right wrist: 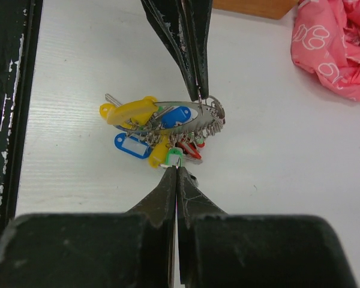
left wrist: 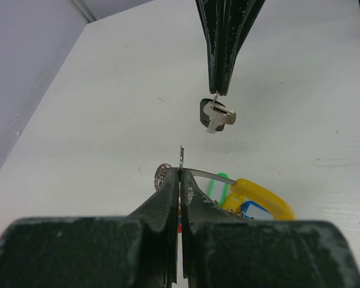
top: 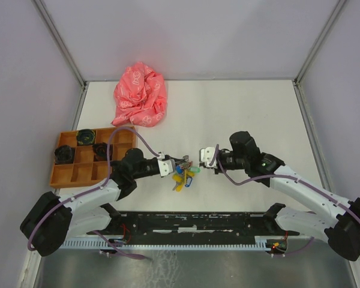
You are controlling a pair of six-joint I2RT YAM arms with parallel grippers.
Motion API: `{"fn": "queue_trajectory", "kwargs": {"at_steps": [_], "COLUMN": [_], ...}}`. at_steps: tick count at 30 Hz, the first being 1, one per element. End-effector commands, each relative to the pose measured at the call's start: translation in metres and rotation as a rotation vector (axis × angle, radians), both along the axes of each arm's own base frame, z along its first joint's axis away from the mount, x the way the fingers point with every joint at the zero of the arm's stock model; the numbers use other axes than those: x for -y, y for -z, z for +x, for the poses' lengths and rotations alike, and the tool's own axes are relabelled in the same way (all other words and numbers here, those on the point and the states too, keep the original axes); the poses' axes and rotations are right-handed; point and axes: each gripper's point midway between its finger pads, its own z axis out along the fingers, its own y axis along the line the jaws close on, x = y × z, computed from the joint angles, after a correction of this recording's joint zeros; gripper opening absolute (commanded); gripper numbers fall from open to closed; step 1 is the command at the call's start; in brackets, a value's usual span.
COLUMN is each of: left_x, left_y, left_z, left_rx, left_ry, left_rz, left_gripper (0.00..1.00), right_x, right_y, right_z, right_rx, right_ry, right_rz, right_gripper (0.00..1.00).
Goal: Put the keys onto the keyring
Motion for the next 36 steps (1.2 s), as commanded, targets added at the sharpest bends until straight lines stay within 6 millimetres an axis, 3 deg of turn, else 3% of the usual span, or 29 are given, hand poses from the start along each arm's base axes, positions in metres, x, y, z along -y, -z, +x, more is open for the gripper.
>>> {"fn": "queue_trajectory", "kwargs": {"at_steps": [1,13,36], "left_x": [0.007,0.01,0.009], "left_y": [-0.029,-0.029,-0.03], "left_z": [-0.005,-0.011,-0.009], "left_rx": [0.125,0.116,0.106], "left_ry": [0.069,0.107,0.091], "left_rz": [-0.056,-0.057,-0.061], "left_gripper": [0.03,0.03,0.03], "right_x": [-0.01,-0.024,-0.03], "right_y": [-0.021,-0.023,-0.018], "right_z": [0.005,0.017,0.004], "right_rx": [0.195,0.333,0.249], "right_ry": [-0.122,-0.135,-0.166], "right_rz": [0.038,0.058,0.053], "right_gripper": [0.01,0.01,0.01]}}
